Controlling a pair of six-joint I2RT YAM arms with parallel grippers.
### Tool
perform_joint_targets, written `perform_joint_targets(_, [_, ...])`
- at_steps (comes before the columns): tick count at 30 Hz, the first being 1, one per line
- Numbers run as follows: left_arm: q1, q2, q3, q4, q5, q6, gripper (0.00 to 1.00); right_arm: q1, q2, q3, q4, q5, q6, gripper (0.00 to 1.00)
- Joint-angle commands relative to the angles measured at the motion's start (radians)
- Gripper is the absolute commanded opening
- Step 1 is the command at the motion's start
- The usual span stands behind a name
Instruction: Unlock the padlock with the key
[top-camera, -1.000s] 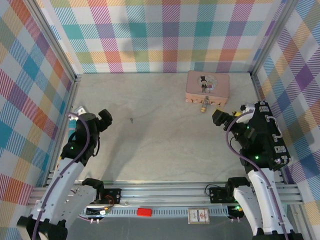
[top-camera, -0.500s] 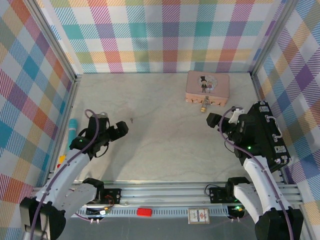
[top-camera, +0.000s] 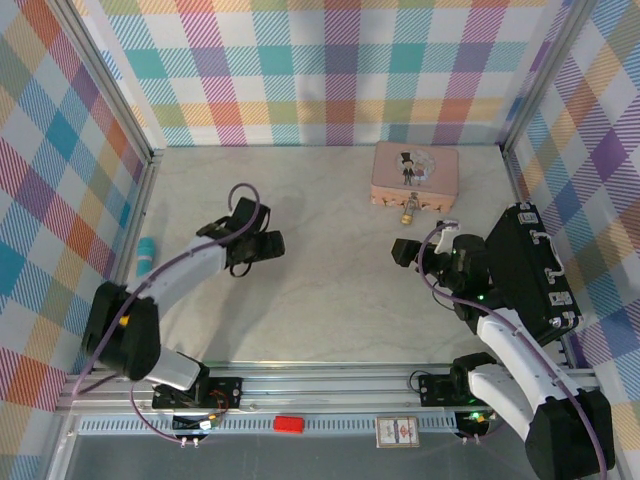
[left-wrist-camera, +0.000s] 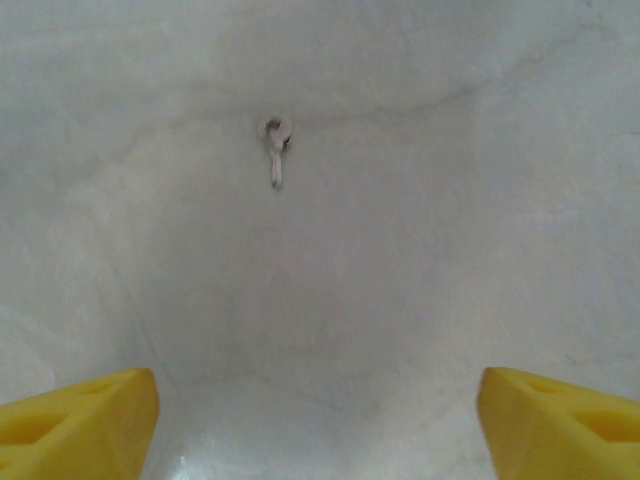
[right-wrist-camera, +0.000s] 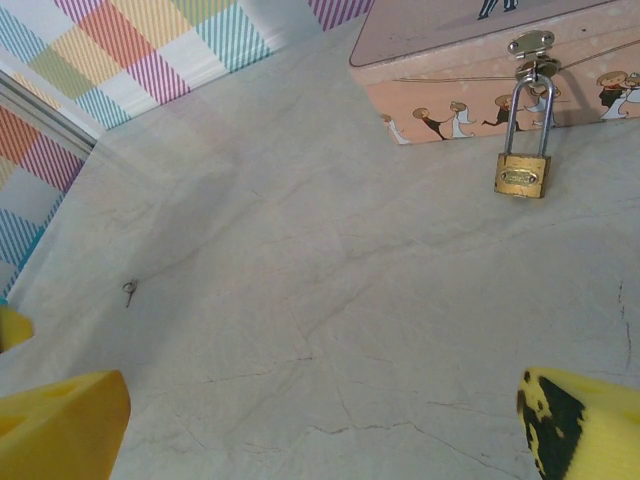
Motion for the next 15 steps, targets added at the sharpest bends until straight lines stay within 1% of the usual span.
perform_joint_targets(1, [-0.002, 0.138, 0.129, -0.068, -0.067, 0.063, 0.75, 0.009, -0.001, -0.003, 0.052, -0.005, -0.005, 0.99])
perform_joint_targets(3, [-0.001, 0.216, 0.190, -0.082, -0.086, 0.069, 0.69, 0.011, -0.005, -0.005, 0.052, -0.009, -0.003, 0.99])
perform_joint_targets(6, [0.006, 0.305, 0.266, -0.105, -0.107, 0.057, 0.65, 0.012, -0.025, -0.008, 0.044, -0.006, -0.002, 0.99])
perform_joint_targets(12, [0.031, 0.420, 0.352, -0.110, -0.086, 0.005, 0.61, 0.012, -0.062, -0.012, 0.032, -0.009, 0.001, 0.99])
perform_joint_targets(15, [0.042, 0.469, 0.387, -0.125, -0.078, -0.014, 0.55, 0.013, -0.066, -0.012, 0.031, -0.014, 0.003, 0.99])
